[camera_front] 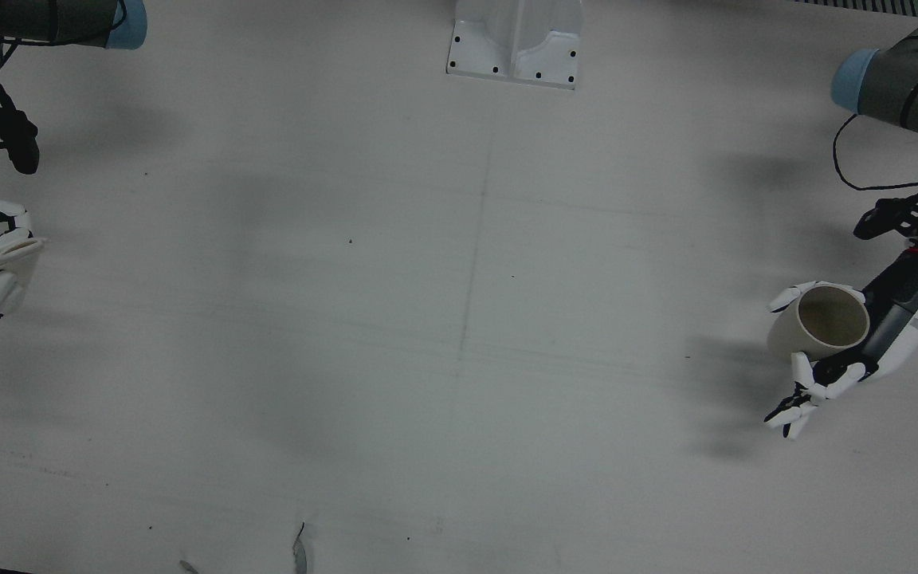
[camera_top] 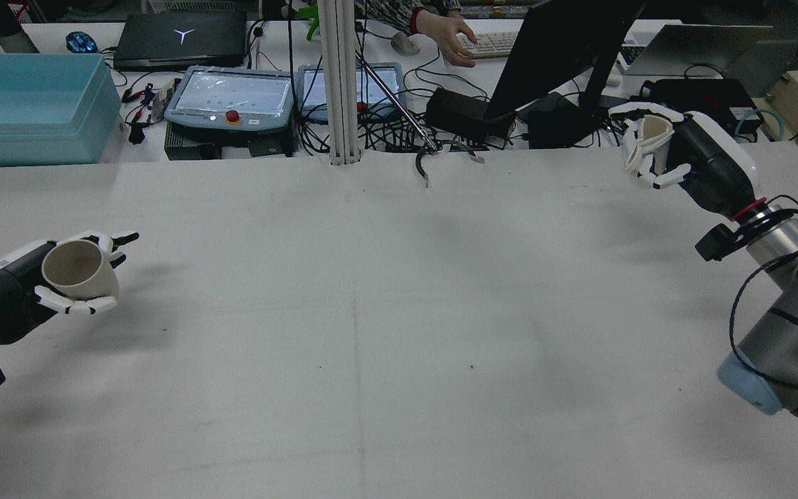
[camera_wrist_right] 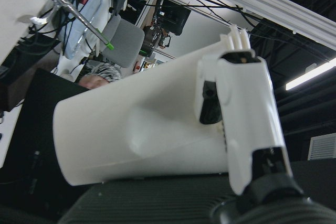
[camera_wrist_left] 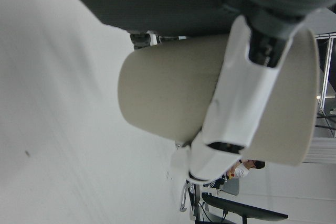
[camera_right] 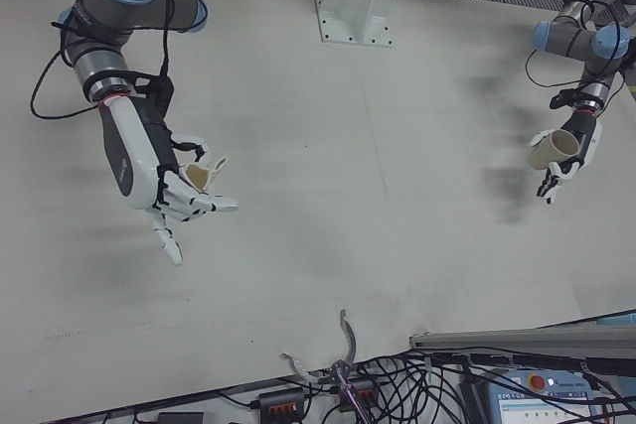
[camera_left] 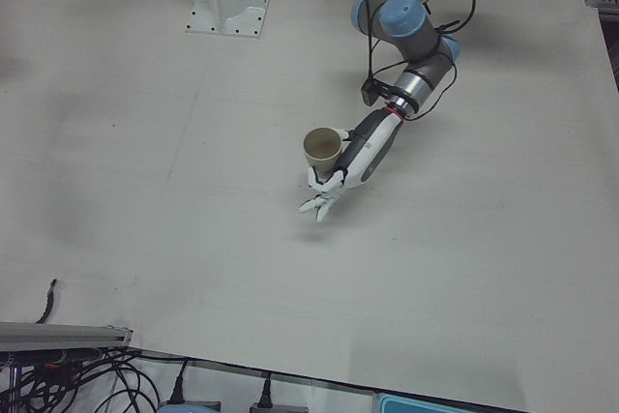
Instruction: Pour water
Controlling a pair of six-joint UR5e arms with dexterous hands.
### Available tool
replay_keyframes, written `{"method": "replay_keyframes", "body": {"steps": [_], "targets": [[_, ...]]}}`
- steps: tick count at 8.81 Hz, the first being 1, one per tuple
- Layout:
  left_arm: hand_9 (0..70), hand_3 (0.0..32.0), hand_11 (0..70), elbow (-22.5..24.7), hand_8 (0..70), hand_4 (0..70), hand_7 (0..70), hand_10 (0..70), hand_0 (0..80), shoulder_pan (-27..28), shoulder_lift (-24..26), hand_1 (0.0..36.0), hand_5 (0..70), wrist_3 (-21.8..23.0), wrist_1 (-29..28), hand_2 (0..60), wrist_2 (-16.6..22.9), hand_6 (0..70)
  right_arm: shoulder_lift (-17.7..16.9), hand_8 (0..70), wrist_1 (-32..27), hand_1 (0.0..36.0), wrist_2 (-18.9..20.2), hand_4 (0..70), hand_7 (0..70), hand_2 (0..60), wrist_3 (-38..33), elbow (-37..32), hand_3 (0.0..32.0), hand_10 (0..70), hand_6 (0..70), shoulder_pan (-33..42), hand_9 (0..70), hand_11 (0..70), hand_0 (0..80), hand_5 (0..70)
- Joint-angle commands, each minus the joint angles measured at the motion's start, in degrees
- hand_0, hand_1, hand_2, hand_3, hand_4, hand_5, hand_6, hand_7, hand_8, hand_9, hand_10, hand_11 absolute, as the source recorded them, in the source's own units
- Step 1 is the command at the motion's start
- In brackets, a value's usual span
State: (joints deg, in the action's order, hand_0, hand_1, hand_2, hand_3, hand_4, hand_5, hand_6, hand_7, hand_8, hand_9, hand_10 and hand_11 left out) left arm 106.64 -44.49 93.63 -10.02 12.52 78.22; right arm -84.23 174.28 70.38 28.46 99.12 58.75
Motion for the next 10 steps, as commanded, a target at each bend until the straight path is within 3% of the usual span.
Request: {"method": "replay_keyframes", "body": {"steps": [1,2,4,5,6,7,9,10], "targets": [[1.2,0.0,10.0,-4.57,3.3,28.7,13.0,3.8,80.0,7.74,16.26,36.0,70.0,-0.26,10.48,60.0,-2.11,12.7,9.5,47.4,11.65,36.0,-7.33,25.3,70.0,60.0,8.31,12.08,0.0,1.9,57.7,-0.39,64.0,7.0,80.0,23.8],[1.2,0.0,10.1,-6.16,3.3,28.8,13.0,3.9,80.0,10.27,20.06,36.0,70.0,0.09,12.25,60.0,-2.11,12.9,13.44,47.1,17.0,36.0,-9.1,30.9,70.0,60.0,16.98,19.46,0.0,1.5,60.9,-0.65,63.6,6.6,80.0,24.5],[1.2,0.0,10.0,-9.68,3.4,28.4,13.4,3.8,80.0,14.15,27.61,36.0,70.0,0.36,14.36,60.0,-2.11,13.7,21.97,46.7,21.96,36.0,-9.21,54.5,70.0,60.0,33.95,24.1,0.0,3.9,69.9,-5.11,63.2,10.1,80.0,25.4],[1.3,0.0,10.0,-10.65,3.5,28.7,13.9,3.8,80.0,14.25,31.4,36.0,70.0,0.36,16.47,60.0,-2.11,14.1,23.4,46.6,21.98,36.0,-9.47,63.7,70.0,60.0,42.56,23.84,0.0,3.3,70.0,-8.88,62.8,9.0,80.0,25.2],[1.4,0.0,9.9,-10.84,3.5,28.7,14.0,3.8,80.0,14.34,33.78,36.0,70.0,0.36,17.71,60.0,-2.11,14.4,24.54,44.5,21.89,36.0,-11.12,67.5,70.0,60.0,50.3,23.67,0.0,0.3,70.0,-13.35,60.3,4.7,80.0,24.5],[1.4,0.0,9.9,-10.84,3.6,28.8,14.3,3.8,80.0,14.34,35.46,36.0,70.0,0.44,18.59,60.0,-2.11,14.6,24.9,43.0,21.71,36.0,-13.92,68.3,70.0,60.0,56.65,23.58,0.0,0.0,69.4,-17.92,58.3,3.1,80.0,24.0],[1.5,0.0,9.7,-10.58,3.7,28.9,14.9,3.7,80.0,14.34,38.28,36.0,70.0,0.79,20.0,60.0,-2.02,15.1,25.96,38.3,21.36,36.0,-18.15,59.1,70.0,60.0,69.14,23.23,0.0,0.0,60.7,-27.16,51.5,0.0,80.0,23.1],[1.6,0.0,9.7,-10.57,3.7,28.9,15.0,3.7,80.0,14.26,39.25,36.0,70.0,0.8,20.35,60.0,-1.93,15.3,26.05,36.8,21.27,36.0,-19.91,56.7,70.0,60.0,71.89,21.66,0.0,0.0,58.2,-29.11,49.8,0.0,80.0,22.7]]}}
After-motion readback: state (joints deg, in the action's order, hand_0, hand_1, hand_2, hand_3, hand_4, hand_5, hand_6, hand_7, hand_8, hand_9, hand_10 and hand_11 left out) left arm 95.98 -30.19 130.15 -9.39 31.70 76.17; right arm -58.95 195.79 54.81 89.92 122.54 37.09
